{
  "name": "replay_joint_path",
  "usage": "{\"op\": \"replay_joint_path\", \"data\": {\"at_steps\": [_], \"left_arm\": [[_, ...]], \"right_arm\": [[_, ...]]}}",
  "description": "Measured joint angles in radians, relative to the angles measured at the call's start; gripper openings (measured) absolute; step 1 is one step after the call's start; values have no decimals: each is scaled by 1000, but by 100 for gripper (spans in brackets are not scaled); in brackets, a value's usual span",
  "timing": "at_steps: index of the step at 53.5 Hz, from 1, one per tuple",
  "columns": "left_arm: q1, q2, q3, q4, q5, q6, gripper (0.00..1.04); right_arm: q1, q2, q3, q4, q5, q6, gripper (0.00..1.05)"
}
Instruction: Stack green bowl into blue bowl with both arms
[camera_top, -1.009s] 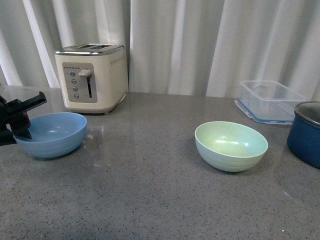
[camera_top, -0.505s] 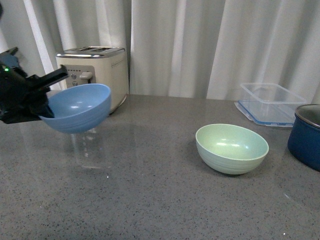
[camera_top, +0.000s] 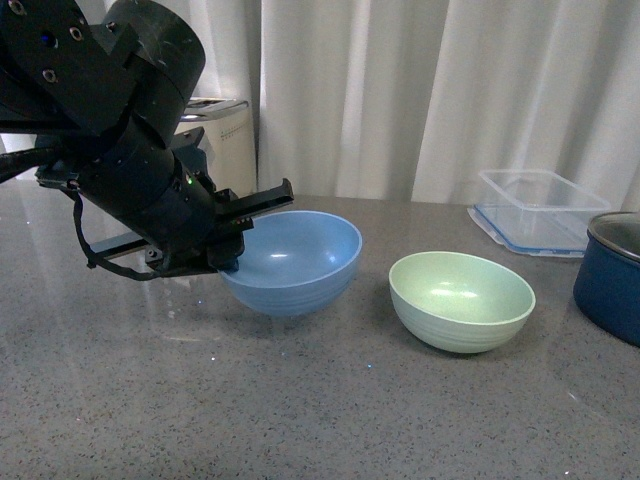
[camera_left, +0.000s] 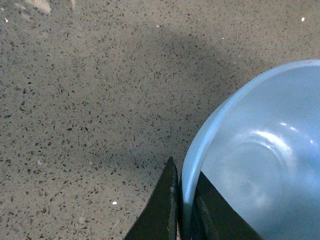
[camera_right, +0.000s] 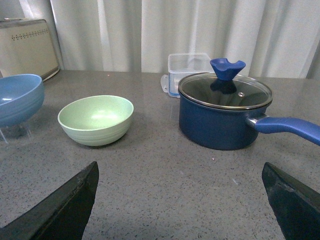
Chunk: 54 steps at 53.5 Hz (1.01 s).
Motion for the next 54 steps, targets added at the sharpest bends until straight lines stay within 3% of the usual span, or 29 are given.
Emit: {"op": "replay_joint_path", "data": {"at_steps": [24, 41, 54], "left_arm": [[-19, 93, 49, -15, -18, 0, 4], [-19, 74, 38, 10, 13, 6, 52], [-5, -120, -114, 281, -18, 37, 89]], "right_arm": [[0, 0, 0, 0, 0, 0, 95], [0, 0, 0, 0, 0, 0, 95], [0, 0, 0, 0, 0, 0, 95]]}}
